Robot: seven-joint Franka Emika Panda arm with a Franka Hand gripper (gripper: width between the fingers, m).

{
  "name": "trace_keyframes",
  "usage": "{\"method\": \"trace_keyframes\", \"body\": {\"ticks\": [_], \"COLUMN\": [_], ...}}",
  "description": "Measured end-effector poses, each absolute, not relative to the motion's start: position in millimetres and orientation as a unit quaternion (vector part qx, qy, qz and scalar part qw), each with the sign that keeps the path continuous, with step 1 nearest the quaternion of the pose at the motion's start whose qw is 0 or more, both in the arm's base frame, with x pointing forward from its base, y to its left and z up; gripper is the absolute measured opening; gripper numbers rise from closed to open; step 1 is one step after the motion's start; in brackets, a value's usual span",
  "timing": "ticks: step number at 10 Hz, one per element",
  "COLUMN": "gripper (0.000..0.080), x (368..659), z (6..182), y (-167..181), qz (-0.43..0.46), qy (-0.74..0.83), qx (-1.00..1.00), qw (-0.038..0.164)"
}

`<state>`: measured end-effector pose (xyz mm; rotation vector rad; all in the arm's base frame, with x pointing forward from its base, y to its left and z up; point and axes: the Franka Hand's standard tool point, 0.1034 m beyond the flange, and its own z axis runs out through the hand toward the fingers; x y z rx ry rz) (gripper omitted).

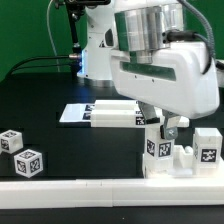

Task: Assemble chair

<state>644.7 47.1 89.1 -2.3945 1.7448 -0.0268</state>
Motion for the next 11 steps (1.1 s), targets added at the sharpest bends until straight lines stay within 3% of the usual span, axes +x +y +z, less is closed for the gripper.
{"method": "trace_keyframes", "body": {"ticks": [2,3,5,9,11], "gripper": [0.0282,0.0360,0.0601,0.0647,0.0649], "x": [644,644,645,644,643], "z": [87.1,87.1,85.7,85.0,77.8], "y": [47,47,47,45,45], "qz": [-0.004,-0.010,-0.026,-0.036,-0.047], "qy": [0.622,0.579,0.459,0.334,0.066], "qx": [-0.778,-0.811,-0.885,-0.939,-0.996], "qw": [0.089,0.086,0.081,0.073,0.036]}}
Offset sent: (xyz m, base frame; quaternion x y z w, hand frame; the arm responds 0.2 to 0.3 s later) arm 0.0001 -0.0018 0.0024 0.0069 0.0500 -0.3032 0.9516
